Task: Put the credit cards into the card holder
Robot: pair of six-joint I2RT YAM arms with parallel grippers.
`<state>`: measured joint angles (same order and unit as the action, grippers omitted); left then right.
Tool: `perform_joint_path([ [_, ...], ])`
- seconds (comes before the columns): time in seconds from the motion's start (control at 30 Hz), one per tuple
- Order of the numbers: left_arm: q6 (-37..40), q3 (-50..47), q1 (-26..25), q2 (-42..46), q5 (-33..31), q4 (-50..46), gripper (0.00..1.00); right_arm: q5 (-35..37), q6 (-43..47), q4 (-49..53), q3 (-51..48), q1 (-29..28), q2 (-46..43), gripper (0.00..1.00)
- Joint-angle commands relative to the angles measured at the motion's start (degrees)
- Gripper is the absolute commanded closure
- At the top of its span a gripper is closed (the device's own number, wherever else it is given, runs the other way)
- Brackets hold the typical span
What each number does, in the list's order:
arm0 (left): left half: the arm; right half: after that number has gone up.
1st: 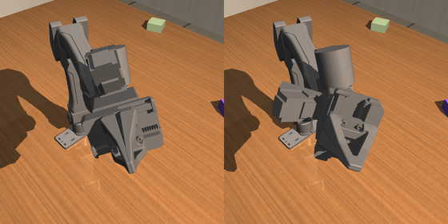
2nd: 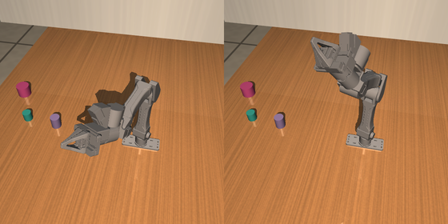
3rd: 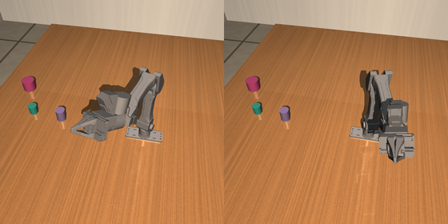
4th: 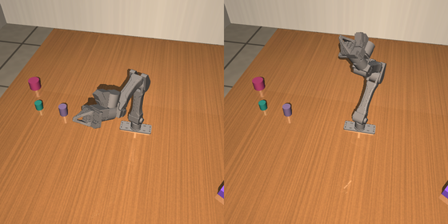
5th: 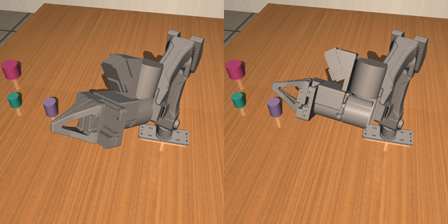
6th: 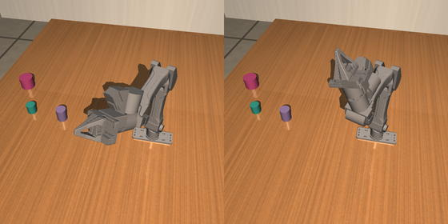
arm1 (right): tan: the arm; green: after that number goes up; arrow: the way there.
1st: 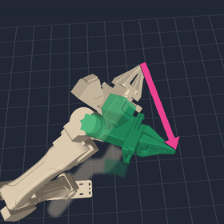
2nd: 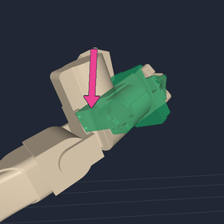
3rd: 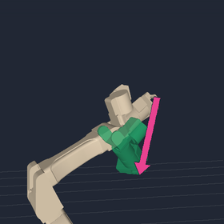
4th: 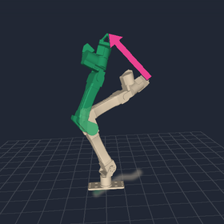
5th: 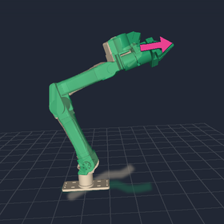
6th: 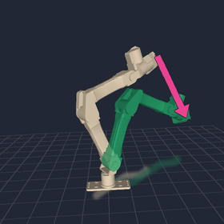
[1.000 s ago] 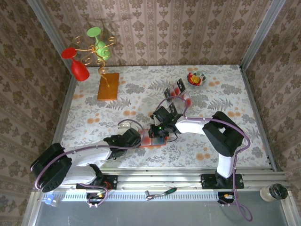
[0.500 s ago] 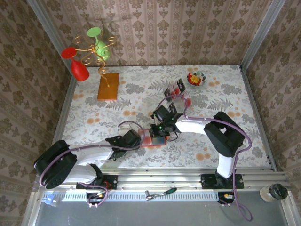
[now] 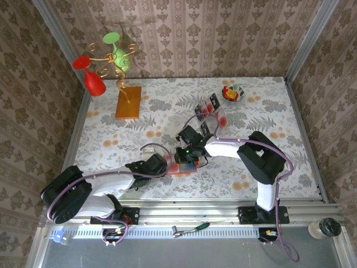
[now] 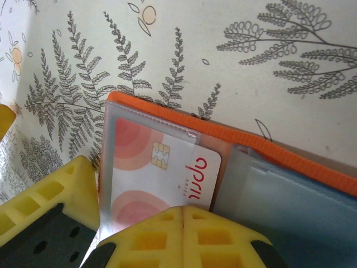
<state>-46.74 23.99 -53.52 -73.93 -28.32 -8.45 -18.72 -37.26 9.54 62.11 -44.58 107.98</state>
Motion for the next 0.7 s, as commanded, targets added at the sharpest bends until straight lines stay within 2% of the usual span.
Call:
perform_joint_path([
  [0.0, -0.3, -0.9, 0.4, -1.3, 0.6, -0.1, 0.00, -0.6, -0.3, 0.9, 1.5, -0.7, 2.0, 0.94],
  [0.23, -0.4, -1.2, 0.4, -1.1, 0.7, -0.2, 0.00, -1.0, -0.2, 1.8, 3.2, -0.7, 1.3, 0.95],
  [0.43, -0.4, -1.2, 0.4, -0.8, 0.6, -0.3, 0.00, 3.2, 1.5, 5.3, 3.3, -0.5, -2.9, 0.95],
  [0.67, -0.4, -1.1, 0.4, -0.9, 0.6, -0.3, 0.00, 4.9, 2.6, 8.1, 2.2, -0.6, -3.3, 0.96],
])
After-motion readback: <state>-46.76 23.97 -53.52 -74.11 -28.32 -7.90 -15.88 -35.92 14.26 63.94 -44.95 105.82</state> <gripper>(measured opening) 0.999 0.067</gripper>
